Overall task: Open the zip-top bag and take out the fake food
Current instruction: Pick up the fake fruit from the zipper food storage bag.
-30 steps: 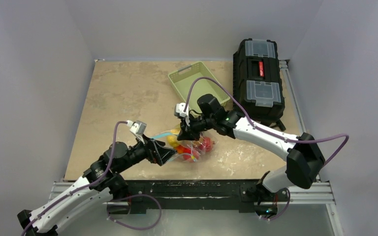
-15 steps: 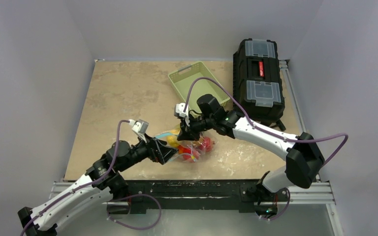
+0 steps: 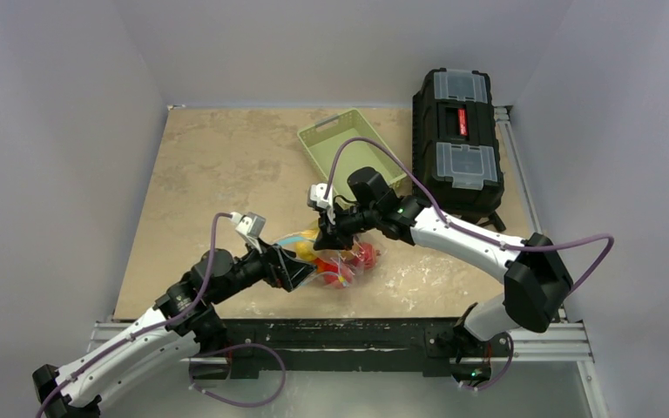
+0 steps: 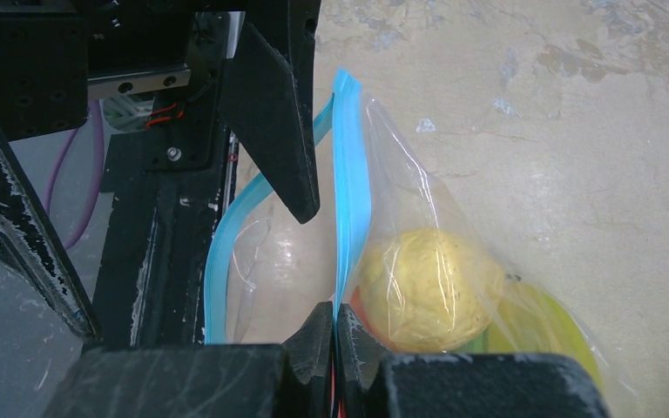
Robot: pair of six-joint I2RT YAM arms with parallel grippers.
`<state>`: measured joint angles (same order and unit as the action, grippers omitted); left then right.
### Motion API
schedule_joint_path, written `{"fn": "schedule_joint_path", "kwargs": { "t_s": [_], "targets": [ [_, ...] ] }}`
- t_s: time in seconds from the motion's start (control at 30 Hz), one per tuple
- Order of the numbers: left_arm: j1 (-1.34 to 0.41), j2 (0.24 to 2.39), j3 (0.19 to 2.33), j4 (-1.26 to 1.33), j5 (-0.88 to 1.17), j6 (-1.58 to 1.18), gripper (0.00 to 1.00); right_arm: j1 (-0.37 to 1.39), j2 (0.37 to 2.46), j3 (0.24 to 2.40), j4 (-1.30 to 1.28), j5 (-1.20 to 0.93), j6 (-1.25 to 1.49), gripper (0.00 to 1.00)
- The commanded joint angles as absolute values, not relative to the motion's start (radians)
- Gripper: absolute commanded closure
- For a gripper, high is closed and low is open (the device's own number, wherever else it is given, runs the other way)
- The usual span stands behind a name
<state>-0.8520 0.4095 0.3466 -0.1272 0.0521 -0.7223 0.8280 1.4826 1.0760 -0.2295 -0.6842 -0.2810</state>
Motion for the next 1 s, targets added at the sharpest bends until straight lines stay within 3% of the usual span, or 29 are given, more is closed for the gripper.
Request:
{"fn": "schedule_joint_path", "kwargs": {
  "t_s": [0.0,0.4,0.67,0.97],
  "targets": [
    [-0.849,0.41,0.34,-0.08,0.05,-0.735,0.01,0.824,1.48,1.1,-0.228,-0.709,-0.293,1.0],
    [-0.851,0.473,0.381,-0.132,0.043,-0.717,0.05,0.822,1.483,1.103,-0.224,-0.716,-0.283,1.0],
    [-0.897,0.552,0.431,-0.216,-0.079,-0.676,0.06,0.818,1.485,1.103,-0.223,-0.72,-0.281,1.0],
    [-0.904,0.717,0.486,-0.201,-0.236,-0.596,0.19,0.816,1.491,1.104,-0.204,-0.686,-0.25,1.0]
  ]
}}
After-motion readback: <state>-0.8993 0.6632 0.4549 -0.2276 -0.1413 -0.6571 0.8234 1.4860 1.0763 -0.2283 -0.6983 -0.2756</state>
